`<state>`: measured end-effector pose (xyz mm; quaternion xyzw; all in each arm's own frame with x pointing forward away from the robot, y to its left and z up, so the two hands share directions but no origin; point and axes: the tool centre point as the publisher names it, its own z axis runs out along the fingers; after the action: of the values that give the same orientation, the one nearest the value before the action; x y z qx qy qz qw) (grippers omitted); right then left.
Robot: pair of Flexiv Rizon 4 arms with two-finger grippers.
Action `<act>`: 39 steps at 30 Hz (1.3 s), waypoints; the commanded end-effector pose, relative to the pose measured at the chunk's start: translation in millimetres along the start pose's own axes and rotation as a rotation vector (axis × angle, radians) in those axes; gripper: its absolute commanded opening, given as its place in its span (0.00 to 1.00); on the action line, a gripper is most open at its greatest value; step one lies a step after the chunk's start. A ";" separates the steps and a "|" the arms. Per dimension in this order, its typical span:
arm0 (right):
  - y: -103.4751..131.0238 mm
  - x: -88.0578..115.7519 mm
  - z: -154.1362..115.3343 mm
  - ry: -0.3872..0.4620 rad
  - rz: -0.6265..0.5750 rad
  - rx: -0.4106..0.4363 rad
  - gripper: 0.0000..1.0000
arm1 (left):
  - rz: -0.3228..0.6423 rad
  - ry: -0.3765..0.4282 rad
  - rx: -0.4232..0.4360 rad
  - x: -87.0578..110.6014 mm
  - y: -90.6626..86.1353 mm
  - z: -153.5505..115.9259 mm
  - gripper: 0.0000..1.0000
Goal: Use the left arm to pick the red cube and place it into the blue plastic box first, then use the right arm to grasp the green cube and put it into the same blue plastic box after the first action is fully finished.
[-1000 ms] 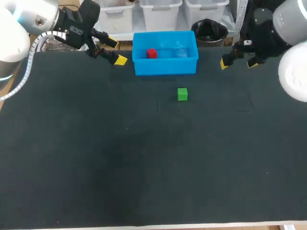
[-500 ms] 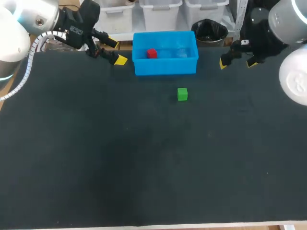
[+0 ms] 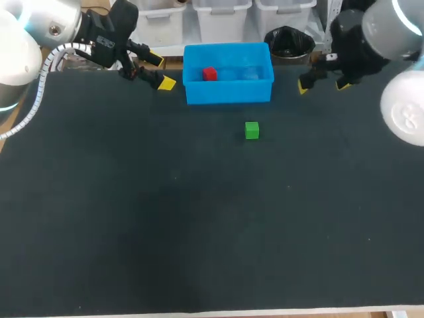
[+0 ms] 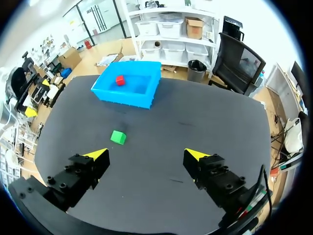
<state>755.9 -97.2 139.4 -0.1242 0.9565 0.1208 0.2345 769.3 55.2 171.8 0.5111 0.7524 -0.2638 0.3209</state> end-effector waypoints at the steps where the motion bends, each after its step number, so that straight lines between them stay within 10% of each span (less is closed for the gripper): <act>1: 20.9 -16.5 13.3 0.025 0.010 0.040 1.00 | 0.004 -0.005 0.001 1.3 0.4 -0.1 1.00; 16: 83.3 -38.9 37.6 0.113 0.095 0.140 1.00 | 0.004 -0.005 0.001 1.3 0.4 -0.1 1.00; 39: 111.3 -35.6 48.4 0.208 0.149 0.177 1.00 | 0.004 -0.005 0.001 1.3 0.4 -0.1 1.00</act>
<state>774.2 28.5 133.9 -0.0436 0.9892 0.0394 0.1339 769.3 55.2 171.8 0.5111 0.7525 -0.2638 0.3209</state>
